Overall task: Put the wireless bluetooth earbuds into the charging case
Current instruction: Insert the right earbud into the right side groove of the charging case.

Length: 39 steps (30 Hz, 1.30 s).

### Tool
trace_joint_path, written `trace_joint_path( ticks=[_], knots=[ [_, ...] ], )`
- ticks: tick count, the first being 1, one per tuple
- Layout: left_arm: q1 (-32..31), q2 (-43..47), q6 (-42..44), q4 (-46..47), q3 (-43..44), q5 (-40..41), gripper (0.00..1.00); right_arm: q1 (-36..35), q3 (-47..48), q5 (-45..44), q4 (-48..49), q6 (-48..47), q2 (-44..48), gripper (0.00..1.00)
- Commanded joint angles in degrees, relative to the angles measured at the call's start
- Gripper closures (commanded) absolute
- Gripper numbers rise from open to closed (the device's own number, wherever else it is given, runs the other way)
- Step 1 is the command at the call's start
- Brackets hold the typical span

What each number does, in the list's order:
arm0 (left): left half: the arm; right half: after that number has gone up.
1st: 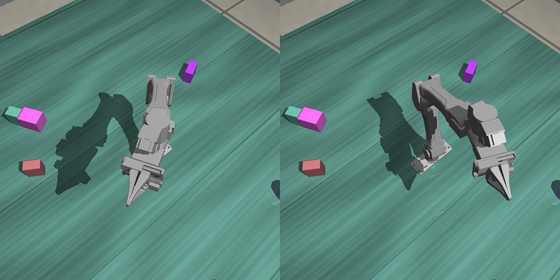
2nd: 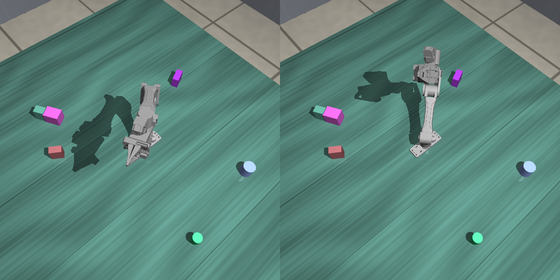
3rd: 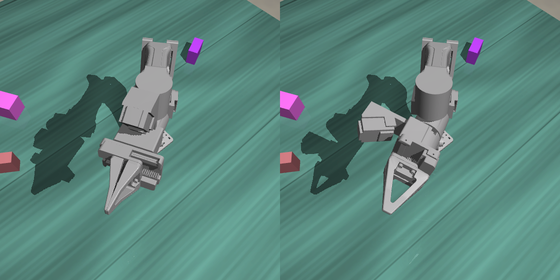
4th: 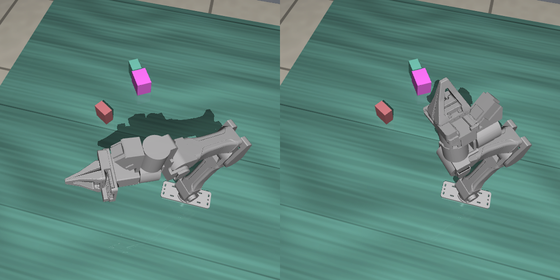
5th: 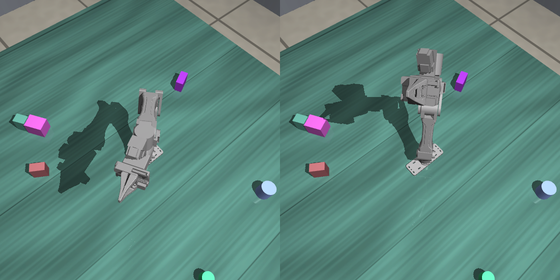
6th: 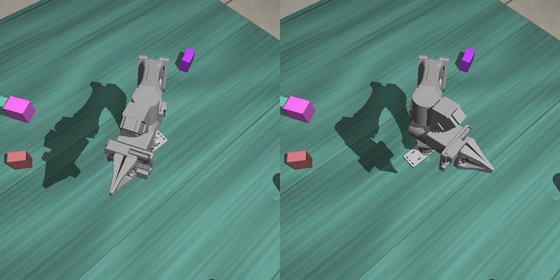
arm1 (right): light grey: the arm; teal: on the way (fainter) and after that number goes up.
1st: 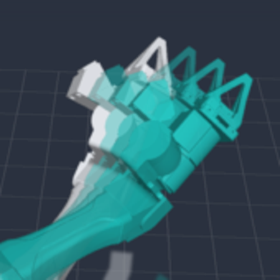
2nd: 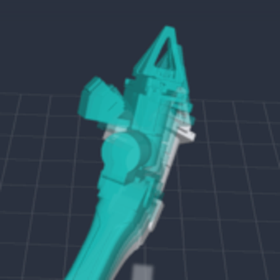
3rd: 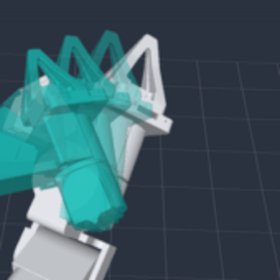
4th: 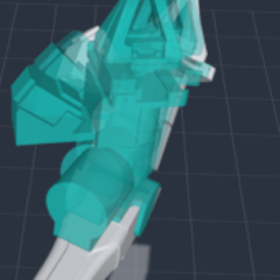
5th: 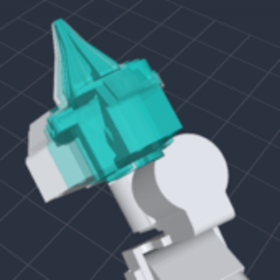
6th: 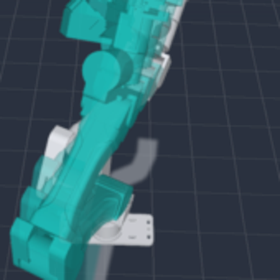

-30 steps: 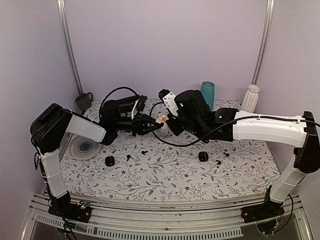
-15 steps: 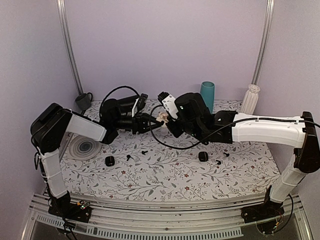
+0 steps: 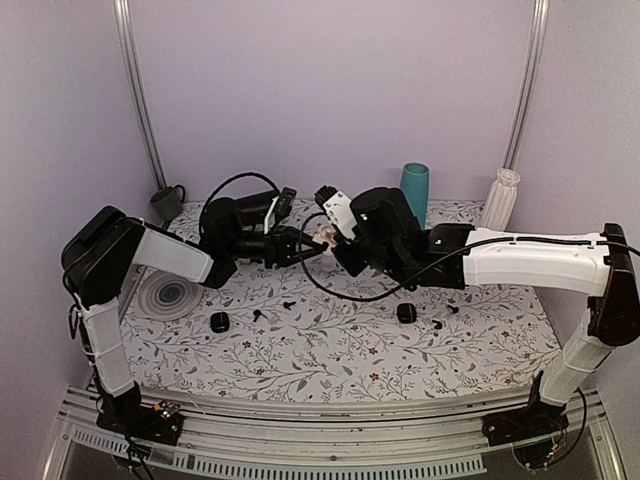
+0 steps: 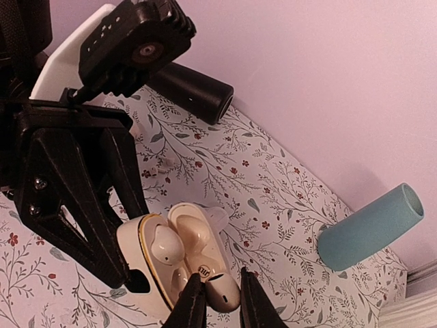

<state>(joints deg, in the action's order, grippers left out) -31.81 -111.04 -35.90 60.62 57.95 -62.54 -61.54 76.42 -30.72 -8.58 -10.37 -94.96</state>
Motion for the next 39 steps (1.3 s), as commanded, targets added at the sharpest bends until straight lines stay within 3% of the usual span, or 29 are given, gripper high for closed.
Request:
trace_joint_path(
  ticks=[1, 26, 28, 39],
  knots=[
    [0.26, 0.19, 0.05, 2.07, 1.53, 1.55, 1.0, -0.47, -1.04, 3.04, 0.06, -0.44, 1.18, 0.83],
    [0.17, 0.43, 1.3, 4.8, 0.93, 4.6, 1.0, -0.5, 1.04, 8.4, -2.96, 2.95, 0.33, 0.82],
    [0.17, 0.55, 1.27, 6.52, 0.2, 4.82, 1.0, -0.51, 1.38, 8.28, -3.51, 3.24, 0.09, 0.77],
    [0.22, 1.62, 2.01, 11.77, -1.82, 5.9, 1.0, -0.4, 5.65, 11.37, -7.23, 6.97, -0.29, 0.72]
  ],
)
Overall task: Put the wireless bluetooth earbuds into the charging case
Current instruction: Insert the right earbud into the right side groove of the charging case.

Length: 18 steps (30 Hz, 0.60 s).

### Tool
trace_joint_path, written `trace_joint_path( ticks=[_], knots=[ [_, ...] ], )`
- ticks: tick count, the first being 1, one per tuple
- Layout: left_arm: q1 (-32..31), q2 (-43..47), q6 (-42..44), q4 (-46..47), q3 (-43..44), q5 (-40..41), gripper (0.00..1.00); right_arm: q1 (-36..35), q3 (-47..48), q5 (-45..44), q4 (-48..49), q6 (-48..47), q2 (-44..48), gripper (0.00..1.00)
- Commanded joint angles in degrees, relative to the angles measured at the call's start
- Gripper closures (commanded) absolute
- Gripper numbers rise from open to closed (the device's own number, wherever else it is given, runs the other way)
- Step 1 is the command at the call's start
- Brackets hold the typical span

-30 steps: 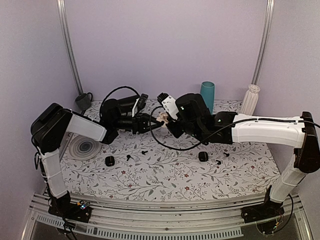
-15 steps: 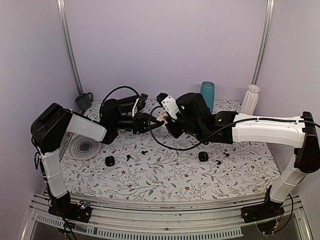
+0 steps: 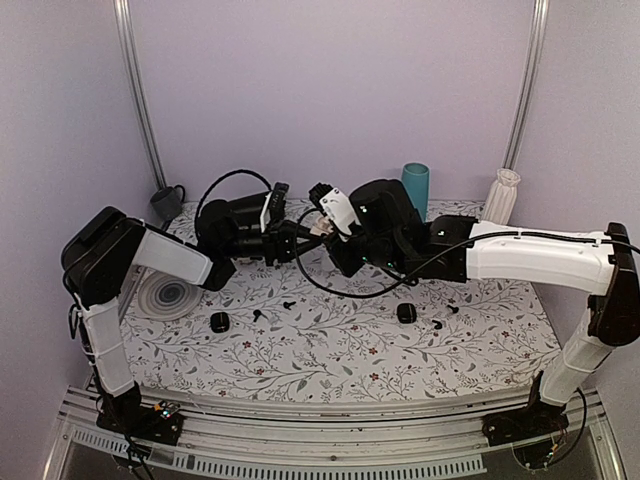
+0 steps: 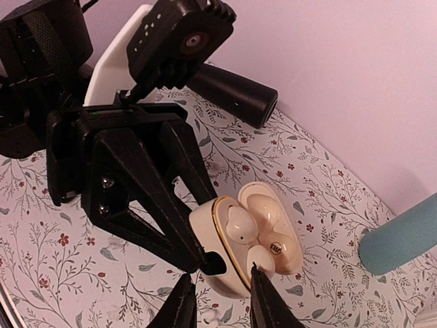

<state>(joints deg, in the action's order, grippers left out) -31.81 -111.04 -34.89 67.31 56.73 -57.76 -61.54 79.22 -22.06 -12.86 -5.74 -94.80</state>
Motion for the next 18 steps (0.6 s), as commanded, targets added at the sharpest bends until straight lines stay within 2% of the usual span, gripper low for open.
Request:
trace_joint_path(
  ticks=[1, 18],
  knots=[
    [0.18, 1.66, 1.06, 5.3, -0.77, 1.23, 1.0, -0.41, 3.27, 2.77, -3.34, 2.51, -0.53, 0.72],
    [0.22, 1.28, 3.58, 6.87, -1.42, 1.96, 1.0, 6.01, 4.7, 11.94, -6.03, 11.36, 7.35, 0.67]
  ],
)
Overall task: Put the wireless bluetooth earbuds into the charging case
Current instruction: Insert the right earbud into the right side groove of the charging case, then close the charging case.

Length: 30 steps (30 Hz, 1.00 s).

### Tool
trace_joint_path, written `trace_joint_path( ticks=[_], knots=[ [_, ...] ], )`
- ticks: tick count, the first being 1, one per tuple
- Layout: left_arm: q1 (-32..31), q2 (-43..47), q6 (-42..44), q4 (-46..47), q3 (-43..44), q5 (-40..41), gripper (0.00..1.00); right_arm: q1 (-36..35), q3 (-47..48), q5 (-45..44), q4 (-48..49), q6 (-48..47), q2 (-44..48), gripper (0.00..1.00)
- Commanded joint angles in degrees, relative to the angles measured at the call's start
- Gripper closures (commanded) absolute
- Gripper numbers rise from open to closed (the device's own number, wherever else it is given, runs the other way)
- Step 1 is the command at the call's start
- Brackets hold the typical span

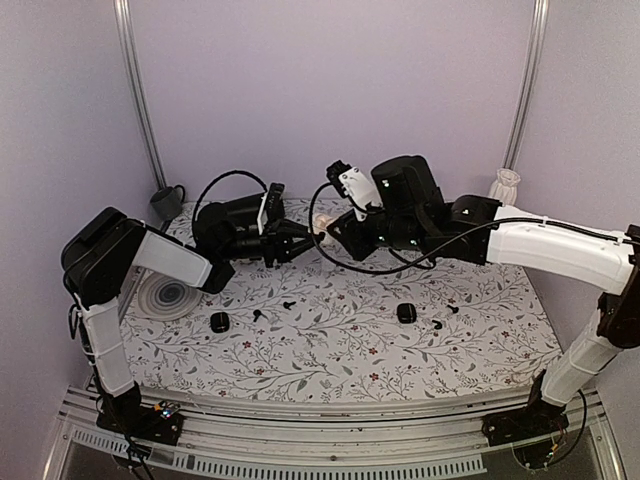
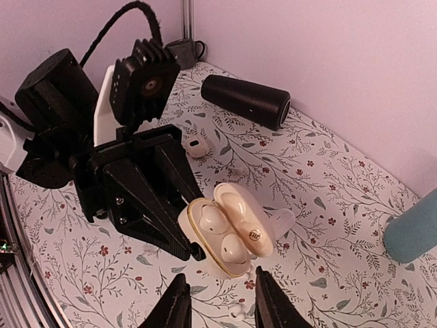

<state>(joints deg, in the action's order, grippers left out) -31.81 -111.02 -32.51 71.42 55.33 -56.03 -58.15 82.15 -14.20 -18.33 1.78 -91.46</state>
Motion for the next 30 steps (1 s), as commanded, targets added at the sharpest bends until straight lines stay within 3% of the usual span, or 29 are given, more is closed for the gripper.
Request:
trace_joint_path(
  ticks=[1, 9, 16, 19, 30],
  knots=[
    [0.25, 1.25, 1.26, 2.95, -0.03, 0.1, 1.0, 3.31, 1.73, 4.97, -0.65, 4.72, 4.46, 0.67],
    [0.17, 1.92, 1.81, 5.8, -1.34, -0.68, 1.0, 8.98, 0.76, 14.63, 0.65, 11.05, 6.07, 0.64],
    [-0.49, 3.4, 2.98, 7.76, -2.47, -3.65, 1.0, 14.09, -2.89, 29.53, 7.64, 16.32, 5.41, 0.55],
    [-1.24, 5.4, 5.49, 7.79, -3.81, -4.03, 1.0, 16.08, -3.04, 31.23, 8.75, 19.75, 4.6, 0.54],
    [-5.19, 11.86, 21.91, -6.67, -3.9, -3.18, 1.0, 16.93, -1.08, 45.84, 9.88, 20.88, -2.09, 0.54]
  ],
)
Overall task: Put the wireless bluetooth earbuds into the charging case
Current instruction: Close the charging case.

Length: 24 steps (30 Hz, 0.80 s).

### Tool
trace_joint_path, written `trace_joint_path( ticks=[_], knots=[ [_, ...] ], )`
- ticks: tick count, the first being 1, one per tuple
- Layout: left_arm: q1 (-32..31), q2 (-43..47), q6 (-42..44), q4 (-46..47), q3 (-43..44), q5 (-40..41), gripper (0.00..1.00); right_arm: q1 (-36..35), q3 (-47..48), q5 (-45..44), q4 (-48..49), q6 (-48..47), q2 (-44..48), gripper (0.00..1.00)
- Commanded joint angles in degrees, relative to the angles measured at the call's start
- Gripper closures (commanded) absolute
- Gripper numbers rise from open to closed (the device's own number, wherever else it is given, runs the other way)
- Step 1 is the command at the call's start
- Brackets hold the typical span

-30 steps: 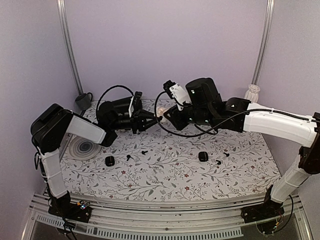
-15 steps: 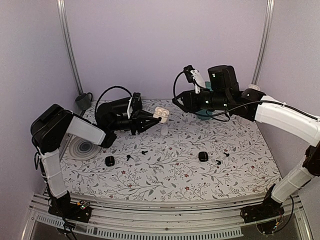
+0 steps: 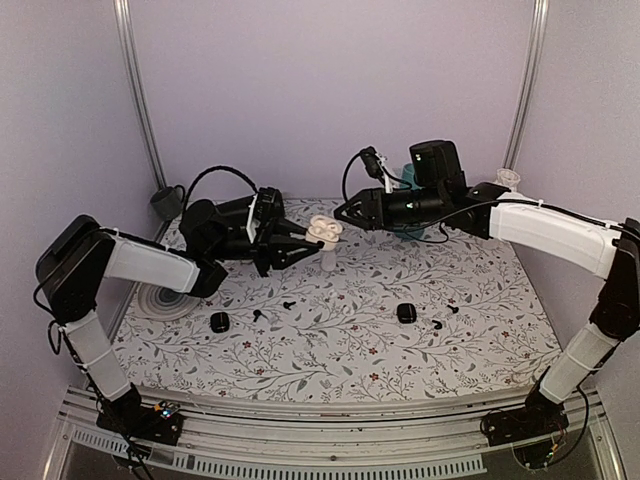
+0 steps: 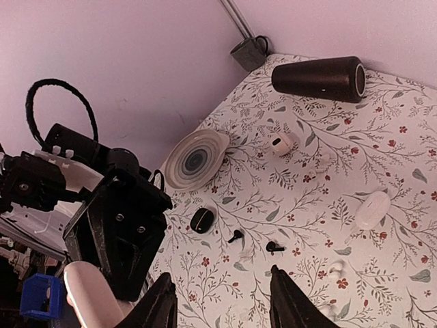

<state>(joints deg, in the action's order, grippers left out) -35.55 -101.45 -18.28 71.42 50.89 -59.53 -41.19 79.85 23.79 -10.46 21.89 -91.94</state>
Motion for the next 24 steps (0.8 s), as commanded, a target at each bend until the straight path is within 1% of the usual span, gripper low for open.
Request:
trace_joint_path(
  ticks=[1, 11, 24],
  knots=[
    [-1.67, 2.4, 8.21, -7.51, 0.71, 0.41, 1.0, -0.03, 1.01, 8.75, 2.28, 0.48, -1.78, 0.54],
    [-1.94, 2.51, 8.27, -9.0, 1.4, 1.66, 1.0, -0.1, -1.78, 17.45, 7.43, 0.22, -0.96, 0.53],
    [-1.92, 2.65, 8.04, -9.31, 1.29, 3.78, 1.0, -0.05, -2.58, 19.61, 6.66, -1.05, 0.65, 0.53]
  ],
)
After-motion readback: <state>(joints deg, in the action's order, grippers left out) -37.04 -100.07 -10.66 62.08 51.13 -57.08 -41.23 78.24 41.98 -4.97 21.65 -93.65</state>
